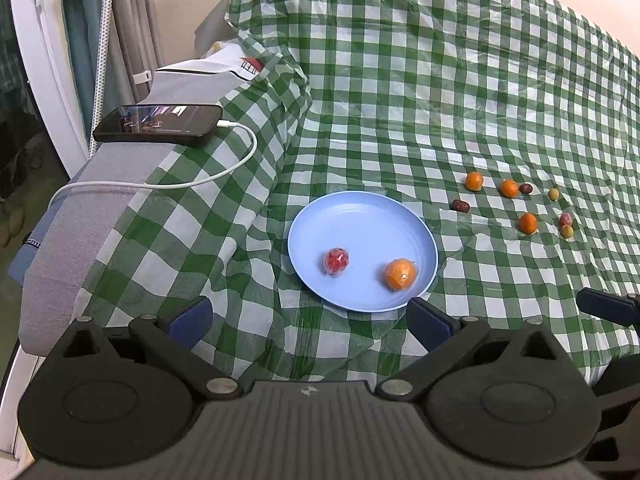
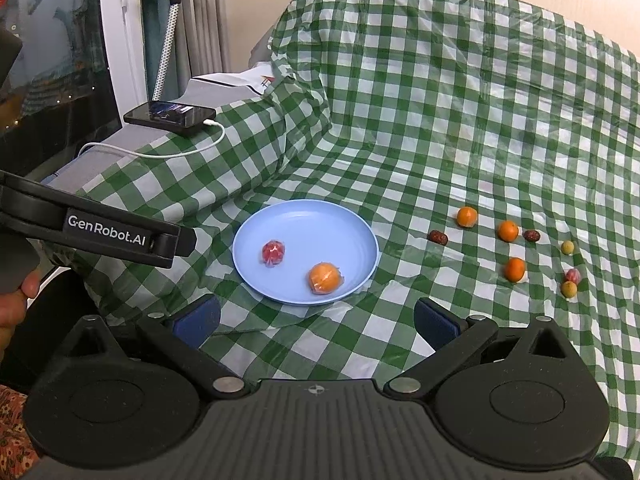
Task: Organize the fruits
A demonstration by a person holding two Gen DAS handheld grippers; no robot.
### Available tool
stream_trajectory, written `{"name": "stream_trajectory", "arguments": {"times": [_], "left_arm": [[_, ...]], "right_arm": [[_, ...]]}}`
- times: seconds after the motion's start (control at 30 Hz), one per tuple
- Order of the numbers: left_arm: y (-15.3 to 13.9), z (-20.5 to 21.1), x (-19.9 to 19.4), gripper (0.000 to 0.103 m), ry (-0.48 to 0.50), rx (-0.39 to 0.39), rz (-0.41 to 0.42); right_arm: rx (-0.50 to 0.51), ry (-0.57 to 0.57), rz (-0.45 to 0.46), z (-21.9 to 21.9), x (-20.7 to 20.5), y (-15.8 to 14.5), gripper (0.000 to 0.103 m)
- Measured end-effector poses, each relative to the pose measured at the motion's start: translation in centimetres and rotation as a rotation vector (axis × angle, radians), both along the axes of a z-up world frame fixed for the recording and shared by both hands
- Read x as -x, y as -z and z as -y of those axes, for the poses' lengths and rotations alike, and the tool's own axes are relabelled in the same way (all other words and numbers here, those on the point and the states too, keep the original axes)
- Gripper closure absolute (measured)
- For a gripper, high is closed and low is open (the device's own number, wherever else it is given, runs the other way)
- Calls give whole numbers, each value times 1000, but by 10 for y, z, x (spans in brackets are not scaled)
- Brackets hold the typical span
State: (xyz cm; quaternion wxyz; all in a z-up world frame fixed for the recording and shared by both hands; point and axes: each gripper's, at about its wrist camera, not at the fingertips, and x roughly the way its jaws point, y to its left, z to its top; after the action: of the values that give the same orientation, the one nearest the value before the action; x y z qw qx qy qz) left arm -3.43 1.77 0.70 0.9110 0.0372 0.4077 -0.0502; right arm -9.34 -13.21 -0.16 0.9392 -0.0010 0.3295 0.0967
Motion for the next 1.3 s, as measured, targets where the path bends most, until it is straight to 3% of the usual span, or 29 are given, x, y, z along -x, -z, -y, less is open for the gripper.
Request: {"name": "stream_trajectory", "arguments": {"times": [0.73,1.07,1.3], "left_arm": [[11,30,-40,0,26,-23,-68],[20,101,-84,0,135,-34,-90],[34,165,-142,0,209,-33,-94]], "right_arm": [[-38,134,-50,43,-25,25,1],[-23,360,-26,129,-44,46,1],[-13,538,-5,213,-84,69,1]]}}
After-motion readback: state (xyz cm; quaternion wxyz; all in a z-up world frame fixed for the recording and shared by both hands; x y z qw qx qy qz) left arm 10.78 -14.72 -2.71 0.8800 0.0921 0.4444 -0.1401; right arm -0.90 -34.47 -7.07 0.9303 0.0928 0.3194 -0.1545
